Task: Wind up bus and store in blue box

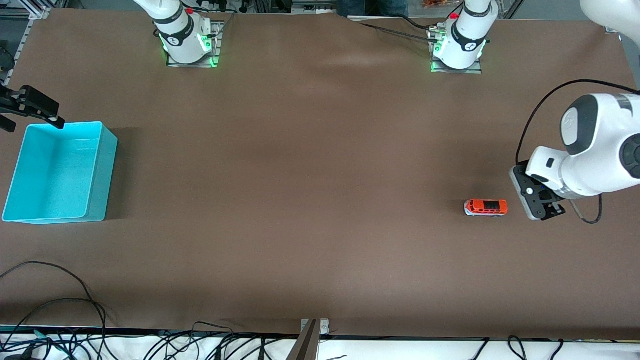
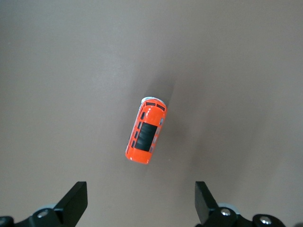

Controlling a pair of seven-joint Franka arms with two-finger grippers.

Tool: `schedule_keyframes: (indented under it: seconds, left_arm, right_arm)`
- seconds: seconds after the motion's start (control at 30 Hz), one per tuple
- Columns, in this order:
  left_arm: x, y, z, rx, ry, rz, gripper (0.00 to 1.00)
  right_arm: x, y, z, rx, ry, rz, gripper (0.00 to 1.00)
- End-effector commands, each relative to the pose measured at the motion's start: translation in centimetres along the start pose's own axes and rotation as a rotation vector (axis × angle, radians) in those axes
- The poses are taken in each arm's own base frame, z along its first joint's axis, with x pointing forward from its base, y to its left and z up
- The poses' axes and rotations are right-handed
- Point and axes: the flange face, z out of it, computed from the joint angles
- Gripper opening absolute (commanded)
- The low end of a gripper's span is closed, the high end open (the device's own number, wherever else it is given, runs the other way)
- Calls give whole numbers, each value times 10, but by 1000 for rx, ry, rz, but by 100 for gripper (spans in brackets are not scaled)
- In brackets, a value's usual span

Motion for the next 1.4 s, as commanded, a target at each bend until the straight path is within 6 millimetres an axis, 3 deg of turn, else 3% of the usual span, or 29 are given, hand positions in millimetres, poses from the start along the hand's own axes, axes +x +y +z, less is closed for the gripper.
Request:
schedule_keyframes:
  seconds: [0.0,0.27,0.47,0.63,0.97,1.37]
  left_arm:
    - [4,5,28,48,-3,110,100]
    - [10,11,72,81,7,200,100]
    - [13,2,100,108,4,297,100]
    - [5,-4,121,112,11,297,100]
    - [1,21,168,138,35,314,100]
    - [-1,23,176,176,47,314,100]
  right_arm:
    - [0,1,-4,-10,-1,3,100]
    - [0,0,-4,-13,0,0,100]
    - [0,2,-5,-13,3,2,100]
    - [1,2,-3,-15,1,3,100]
    - [1,3,-3,-17,3,3,100]
    - [1,3,-3,-20,2,2,100]
